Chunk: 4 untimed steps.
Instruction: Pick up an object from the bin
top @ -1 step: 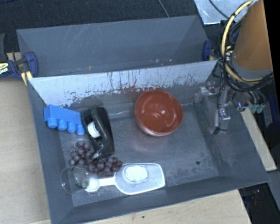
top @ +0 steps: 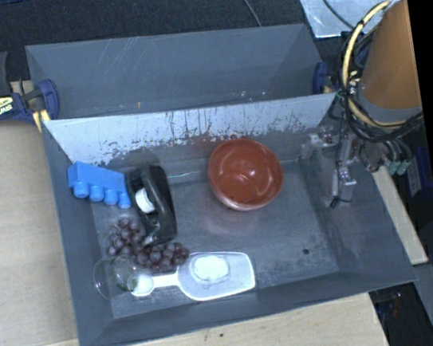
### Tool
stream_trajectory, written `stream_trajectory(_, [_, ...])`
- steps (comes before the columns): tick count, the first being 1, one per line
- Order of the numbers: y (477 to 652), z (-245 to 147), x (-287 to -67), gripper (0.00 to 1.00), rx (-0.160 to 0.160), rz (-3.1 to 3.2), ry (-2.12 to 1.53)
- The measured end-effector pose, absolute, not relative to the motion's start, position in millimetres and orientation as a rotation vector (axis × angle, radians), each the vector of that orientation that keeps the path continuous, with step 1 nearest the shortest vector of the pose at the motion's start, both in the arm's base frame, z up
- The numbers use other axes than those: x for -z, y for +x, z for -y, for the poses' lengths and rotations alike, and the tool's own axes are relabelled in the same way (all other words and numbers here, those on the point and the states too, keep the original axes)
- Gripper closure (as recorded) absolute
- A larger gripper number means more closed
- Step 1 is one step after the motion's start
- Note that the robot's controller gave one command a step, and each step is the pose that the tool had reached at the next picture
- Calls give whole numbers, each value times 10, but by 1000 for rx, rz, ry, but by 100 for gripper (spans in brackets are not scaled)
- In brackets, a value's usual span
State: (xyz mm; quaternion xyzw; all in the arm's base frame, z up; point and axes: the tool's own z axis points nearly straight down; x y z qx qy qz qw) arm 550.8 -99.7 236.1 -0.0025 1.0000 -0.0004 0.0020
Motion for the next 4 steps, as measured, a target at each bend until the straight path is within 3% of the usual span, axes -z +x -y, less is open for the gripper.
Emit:
stream_trajectory(1, [5501, 558, -1715, 0, -3, -3140, -62])
stream_trajectory(2, [5656, 801, -1536, 0, 7, -3127, 2])
stream_trajectory(3, [5792, 604, -1293, 0, 0, -3112, -337])
stream_trajectory(4, [5786, 767, -810, 0, 9, -3103, -379])
